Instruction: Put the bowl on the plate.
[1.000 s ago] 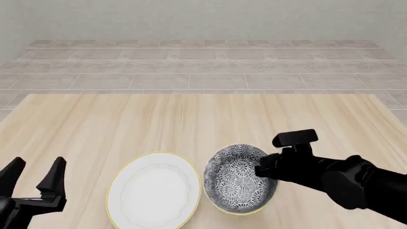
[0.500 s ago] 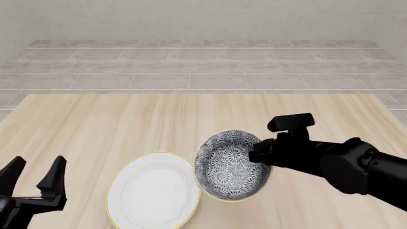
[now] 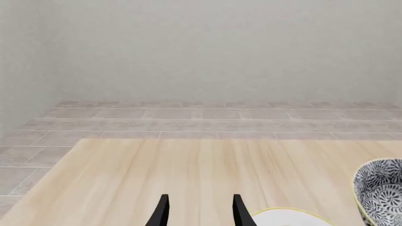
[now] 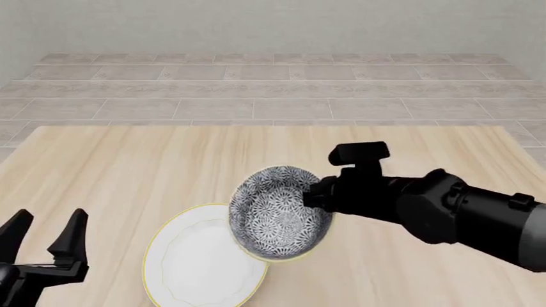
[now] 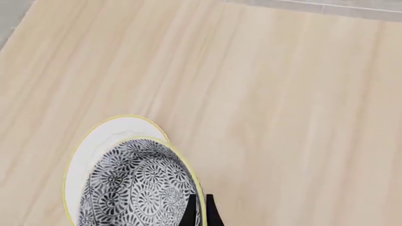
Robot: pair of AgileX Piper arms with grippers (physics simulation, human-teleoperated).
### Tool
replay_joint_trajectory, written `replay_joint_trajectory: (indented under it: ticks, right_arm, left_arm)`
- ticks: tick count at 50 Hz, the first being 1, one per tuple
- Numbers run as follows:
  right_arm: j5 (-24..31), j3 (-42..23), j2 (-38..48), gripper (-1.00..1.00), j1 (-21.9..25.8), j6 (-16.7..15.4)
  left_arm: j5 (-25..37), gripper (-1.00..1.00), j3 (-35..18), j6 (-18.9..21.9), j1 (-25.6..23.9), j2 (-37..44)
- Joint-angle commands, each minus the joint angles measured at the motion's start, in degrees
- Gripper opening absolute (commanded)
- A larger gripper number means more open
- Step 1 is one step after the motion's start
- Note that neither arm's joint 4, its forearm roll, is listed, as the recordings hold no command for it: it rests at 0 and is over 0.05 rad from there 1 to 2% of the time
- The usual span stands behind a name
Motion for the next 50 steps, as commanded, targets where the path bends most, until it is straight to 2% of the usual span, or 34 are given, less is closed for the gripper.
replay_joint_trajectory:
  ticks: [1, 30, 50]
  right_arm:
    - [-0.9, -2.5, 2.4, -1.00, 2.5, 2.3]
    - [-3.7, -8.5, 8.7, -1.00, 10.3, 9.1]
    - [-6.8, -10.6, 13.7, -1.00, 12.8, 12.0]
  left_arm:
    - [-0.1, 1.00, 0.0, 0.0, 0.0, -0.1]
    - [0.8, 1.00, 0.0, -0.2, 0.1, -1.0]
    - [1.5, 1.00, 0.0, -0.2, 0.2, -1.7]
